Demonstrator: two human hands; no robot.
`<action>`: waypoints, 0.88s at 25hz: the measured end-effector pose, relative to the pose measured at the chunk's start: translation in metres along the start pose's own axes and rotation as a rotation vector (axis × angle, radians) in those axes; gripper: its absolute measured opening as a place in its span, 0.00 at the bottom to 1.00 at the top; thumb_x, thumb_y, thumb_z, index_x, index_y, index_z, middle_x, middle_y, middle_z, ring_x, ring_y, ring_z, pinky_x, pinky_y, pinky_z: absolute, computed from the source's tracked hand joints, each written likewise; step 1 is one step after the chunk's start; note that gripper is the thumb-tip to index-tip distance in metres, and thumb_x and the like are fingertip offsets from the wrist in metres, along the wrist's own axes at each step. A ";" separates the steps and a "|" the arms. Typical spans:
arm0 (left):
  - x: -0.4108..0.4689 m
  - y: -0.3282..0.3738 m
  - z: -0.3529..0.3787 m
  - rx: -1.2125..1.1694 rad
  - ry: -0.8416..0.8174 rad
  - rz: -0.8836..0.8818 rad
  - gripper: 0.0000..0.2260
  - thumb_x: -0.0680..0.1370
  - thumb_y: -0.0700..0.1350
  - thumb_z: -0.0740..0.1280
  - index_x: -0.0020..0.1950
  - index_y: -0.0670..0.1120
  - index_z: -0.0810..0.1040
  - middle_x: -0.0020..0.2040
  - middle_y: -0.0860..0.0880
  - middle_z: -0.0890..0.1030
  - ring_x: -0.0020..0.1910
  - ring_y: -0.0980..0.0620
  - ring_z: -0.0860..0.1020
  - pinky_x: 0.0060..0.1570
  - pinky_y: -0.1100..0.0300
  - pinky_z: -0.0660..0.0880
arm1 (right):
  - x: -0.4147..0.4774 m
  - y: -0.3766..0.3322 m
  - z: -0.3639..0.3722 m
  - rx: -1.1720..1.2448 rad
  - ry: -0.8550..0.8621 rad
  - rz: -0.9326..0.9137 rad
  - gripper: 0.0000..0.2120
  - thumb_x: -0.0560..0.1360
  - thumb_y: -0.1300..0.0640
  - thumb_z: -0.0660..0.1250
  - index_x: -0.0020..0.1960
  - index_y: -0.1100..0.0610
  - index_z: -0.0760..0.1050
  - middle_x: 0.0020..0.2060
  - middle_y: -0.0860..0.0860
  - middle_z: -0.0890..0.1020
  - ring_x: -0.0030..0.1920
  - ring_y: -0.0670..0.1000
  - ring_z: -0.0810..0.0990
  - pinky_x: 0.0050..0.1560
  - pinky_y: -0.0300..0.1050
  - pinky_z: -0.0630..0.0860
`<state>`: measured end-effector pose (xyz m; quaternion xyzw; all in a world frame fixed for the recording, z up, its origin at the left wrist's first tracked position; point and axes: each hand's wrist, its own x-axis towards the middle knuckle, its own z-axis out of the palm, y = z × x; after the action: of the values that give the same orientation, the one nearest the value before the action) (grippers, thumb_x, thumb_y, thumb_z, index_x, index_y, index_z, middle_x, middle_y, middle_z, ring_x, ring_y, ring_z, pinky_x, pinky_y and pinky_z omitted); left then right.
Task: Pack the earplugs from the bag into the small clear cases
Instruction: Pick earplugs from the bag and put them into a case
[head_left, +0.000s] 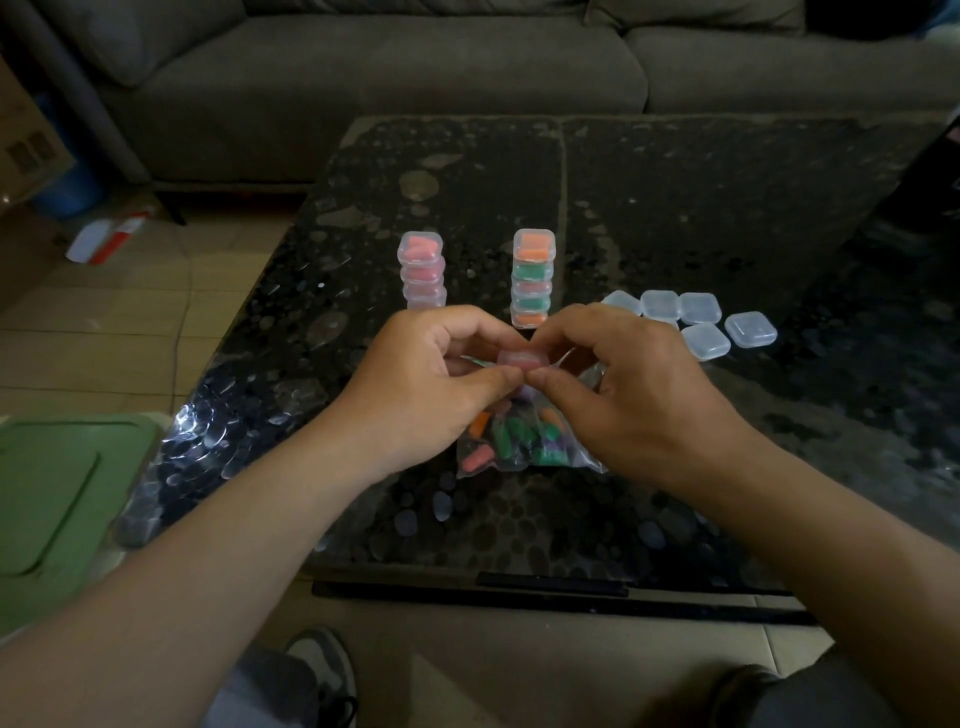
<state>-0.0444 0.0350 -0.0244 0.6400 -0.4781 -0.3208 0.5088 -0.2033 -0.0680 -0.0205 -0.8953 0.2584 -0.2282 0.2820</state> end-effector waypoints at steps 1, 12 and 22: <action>0.000 0.000 0.000 0.002 0.004 -0.003 0.11 0.77 0.30 0.72 0.50 0.46 0.85 0.47 0.47 0.88 0.45 0.49 0.88 0.48 0.54 0.85 | 0.000 0.000 0.000 -0.003 -0.001 0.003 0.05 0.76 0.56 0.72 0.51 0.50 0.80 0.44 0.43 0.80 0.45 0.43 0.79 0.44 0.41 0.79; 0.004 0.008 -0.006 -0.011 0.199 -0.010 0.14 0.76 0.34 0.74 0.54 0.52 0.83 0.48 0.48 0.87 0.49 0.52 0.87 0.52 0.50 0.84 | 0.004 -0.009 0.000 -0.009 0.202 0.046 0.09 0.76 0.52 0.70 0.56 0.49 0.81 0.46 0.47 0.81 0.46 0.44 0.80 0.48 0.46 0.81; 0.009 0.024 -0.031 -0.067 0.404 0.116 0.18 0.78 0.30 0.69 0.60 0.51 0.76 0.57 0.52 0.85 0.56 0.58 0.84 0.50 0.65 0.81 | 0.034 -0.038 0.015 0.352 0.140 0.010 0.24 0.77 0.64 0.66 0.69 0.46 0.70 0.53 0.32 0.75 0.54 0.29 0.76 0.54 0.29 0.75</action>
<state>-0.0207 0.0365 0.0082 0.6455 -0.3914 -0.1721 0.6329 -0.1565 -0.0554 0.0017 -0.8128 0.2377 -0.3305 0.4167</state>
